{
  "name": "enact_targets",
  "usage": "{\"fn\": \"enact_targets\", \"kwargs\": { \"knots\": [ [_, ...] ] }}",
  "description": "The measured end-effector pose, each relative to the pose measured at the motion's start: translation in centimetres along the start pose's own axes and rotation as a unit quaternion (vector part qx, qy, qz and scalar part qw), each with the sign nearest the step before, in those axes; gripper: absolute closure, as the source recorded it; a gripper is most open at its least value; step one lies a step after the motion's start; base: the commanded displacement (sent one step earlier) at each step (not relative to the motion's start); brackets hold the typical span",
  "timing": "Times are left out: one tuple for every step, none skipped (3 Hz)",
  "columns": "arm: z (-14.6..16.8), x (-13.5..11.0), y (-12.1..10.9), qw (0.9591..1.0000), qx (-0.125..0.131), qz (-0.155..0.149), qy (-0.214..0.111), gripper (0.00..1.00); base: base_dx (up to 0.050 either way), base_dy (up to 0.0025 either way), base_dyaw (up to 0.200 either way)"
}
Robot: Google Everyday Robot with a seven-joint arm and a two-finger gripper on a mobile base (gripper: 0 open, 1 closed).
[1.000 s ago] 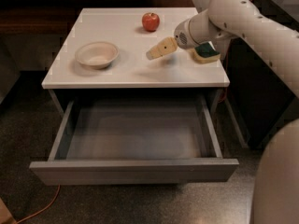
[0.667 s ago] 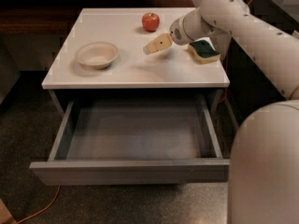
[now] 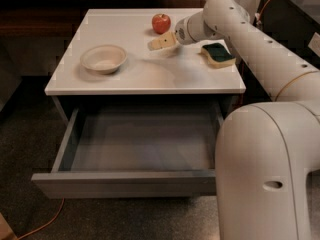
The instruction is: Place apple into top drawer
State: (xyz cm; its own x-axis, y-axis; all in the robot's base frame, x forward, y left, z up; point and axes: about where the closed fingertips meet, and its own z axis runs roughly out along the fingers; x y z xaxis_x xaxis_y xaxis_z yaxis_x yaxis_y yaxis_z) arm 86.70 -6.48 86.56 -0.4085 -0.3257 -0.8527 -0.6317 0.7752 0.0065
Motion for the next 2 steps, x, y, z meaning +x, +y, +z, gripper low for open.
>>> {"fn": "enact_targets", "kwargs": {
  "knots": [
    [2.3, -1.2, -0.5, 0.9989, -0.004, 0.011, -0.046, 0.0, 0.0, 0.0, 0.0],
    [4.2, -2.1, -0.6, 0.9969, -0.012, 0.02, -0.075, 0.0, 0.0, 0.0, 0.0]
  ]
}}
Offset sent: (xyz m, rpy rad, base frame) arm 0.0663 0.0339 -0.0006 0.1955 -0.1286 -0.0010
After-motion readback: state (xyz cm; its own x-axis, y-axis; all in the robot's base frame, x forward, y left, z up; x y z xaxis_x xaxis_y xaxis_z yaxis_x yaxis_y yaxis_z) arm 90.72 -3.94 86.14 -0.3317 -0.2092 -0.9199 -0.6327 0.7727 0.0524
